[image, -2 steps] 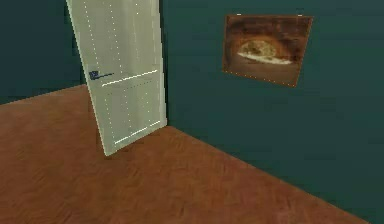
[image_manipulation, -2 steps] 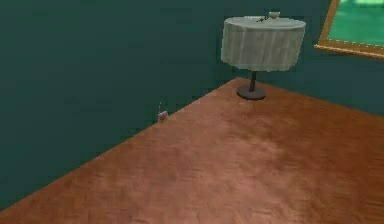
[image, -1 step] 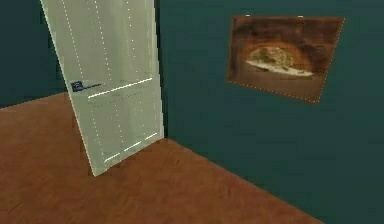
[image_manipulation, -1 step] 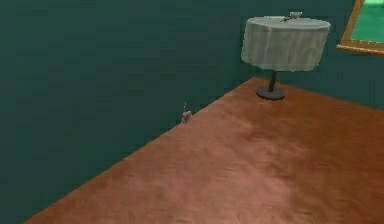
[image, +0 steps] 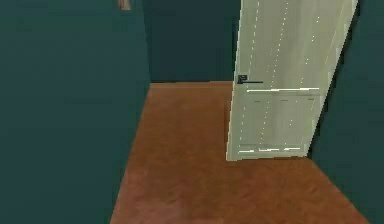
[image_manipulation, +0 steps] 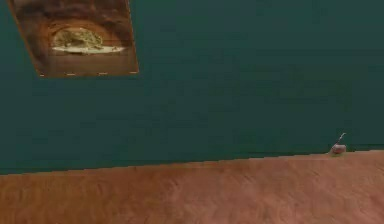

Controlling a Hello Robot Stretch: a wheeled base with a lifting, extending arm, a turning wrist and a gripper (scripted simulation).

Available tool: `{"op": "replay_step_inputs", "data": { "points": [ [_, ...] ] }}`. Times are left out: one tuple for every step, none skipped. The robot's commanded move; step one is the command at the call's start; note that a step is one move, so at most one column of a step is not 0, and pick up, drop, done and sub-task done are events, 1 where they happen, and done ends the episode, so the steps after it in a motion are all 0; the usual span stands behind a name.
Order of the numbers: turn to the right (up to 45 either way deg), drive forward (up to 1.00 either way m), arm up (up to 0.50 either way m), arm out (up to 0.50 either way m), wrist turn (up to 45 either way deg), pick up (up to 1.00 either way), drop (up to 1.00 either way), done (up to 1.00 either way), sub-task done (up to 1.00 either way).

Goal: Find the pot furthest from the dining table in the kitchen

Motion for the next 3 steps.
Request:
{"op": "replay_step_inputs", "data": {
  "points": [
    [0.0, 1.0, 0.0, 0.0, 0.0, 0.0, 0.0, 0.0, 0.0],
    [0.0, 0.85, 0.0, 0.0, 0.0, 0.0, 0.0, 0.0, 0.0],
    [-15.0, 0.0, 0.0, 0.0, 0.0, 0.0, 0.0, 0.0, 0.0]
  ]
}}
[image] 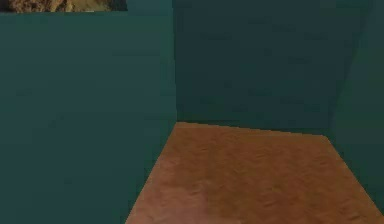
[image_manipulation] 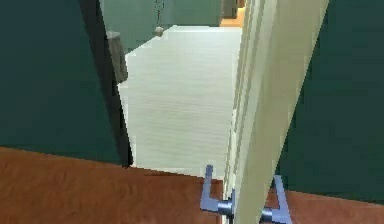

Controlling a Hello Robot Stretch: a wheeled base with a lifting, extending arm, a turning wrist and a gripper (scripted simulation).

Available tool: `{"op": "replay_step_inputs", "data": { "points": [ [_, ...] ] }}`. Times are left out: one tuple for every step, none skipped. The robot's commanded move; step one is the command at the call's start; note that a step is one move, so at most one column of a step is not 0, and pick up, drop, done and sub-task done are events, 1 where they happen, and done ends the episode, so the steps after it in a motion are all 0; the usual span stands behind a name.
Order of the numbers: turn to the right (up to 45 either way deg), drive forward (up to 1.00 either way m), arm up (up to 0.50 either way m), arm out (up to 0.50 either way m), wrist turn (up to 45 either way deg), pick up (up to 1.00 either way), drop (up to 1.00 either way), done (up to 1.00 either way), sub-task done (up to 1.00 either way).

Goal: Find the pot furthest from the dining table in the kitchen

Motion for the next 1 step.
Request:
{"op": "replay_step_inputs", "data": {
  "points": [
    [0.0, 0.15, 0.0, 0.0, 0.0, 0.0, 0.0, 0.0, 0.0]
  ]
}}
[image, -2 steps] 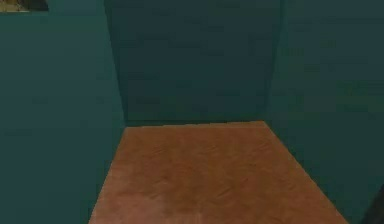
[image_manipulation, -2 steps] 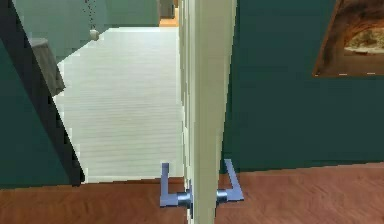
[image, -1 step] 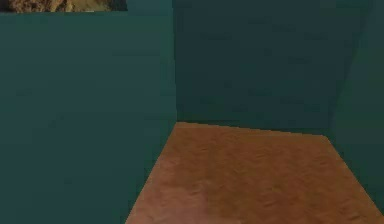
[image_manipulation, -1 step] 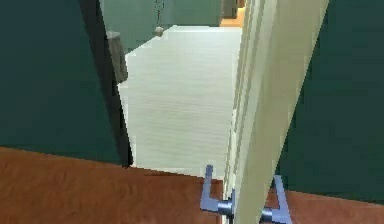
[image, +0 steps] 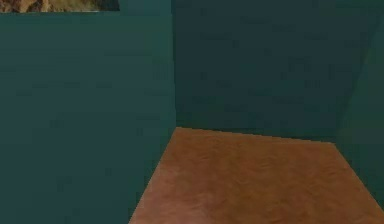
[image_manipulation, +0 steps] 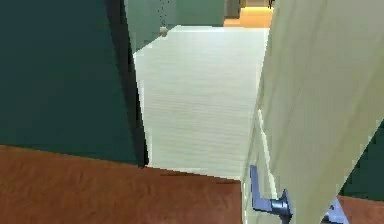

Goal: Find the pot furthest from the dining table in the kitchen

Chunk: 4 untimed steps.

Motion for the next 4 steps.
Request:
{"op": "replay_step_inputs", "data": {
  "points": [
    [45.0, 0.0, 0.0, 0.0, 0.0, 0.0, 0.0, 0.0, 0.0],
    [18.0, 0.0, 0.0, 0.0, 0.0, 0.0, 0.0, 0.0, 0.0],
    [0.0, 0.3, 0.0, 0.0, 0.0, 0.0, 0.0, 0.0, 0.0],
    [30.0, 0.0, 0.0, 0.0, 0.0, 0.0, 0.0, 0.0, 0.0]
  ]
}}
